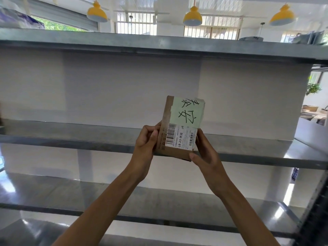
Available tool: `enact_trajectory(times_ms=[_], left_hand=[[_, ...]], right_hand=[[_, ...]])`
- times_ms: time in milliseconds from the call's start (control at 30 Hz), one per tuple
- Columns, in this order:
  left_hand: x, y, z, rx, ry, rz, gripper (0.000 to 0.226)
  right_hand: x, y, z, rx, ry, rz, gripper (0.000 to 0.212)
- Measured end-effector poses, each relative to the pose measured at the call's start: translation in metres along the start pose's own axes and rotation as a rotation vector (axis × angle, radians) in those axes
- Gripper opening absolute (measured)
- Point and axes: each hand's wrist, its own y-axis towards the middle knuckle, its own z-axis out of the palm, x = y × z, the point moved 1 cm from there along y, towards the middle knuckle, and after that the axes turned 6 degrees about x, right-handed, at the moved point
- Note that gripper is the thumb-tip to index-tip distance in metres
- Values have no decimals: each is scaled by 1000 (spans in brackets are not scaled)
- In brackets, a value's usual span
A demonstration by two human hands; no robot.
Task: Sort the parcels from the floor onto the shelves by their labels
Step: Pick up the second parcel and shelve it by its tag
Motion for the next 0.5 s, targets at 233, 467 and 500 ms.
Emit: enact_trajectory(times_ms=[233,467,500], left_hand=[[0,-5,0,47,89,4,36],[6,-6,-4,265,60,-146,82],[7,-6,-4,292,48,-169,88]], right_hand=[[0,-2,-6,62,48,-1,69],[4,-4,-12,142,150,56,67],[5,-4,-13,149,157,58,67]])
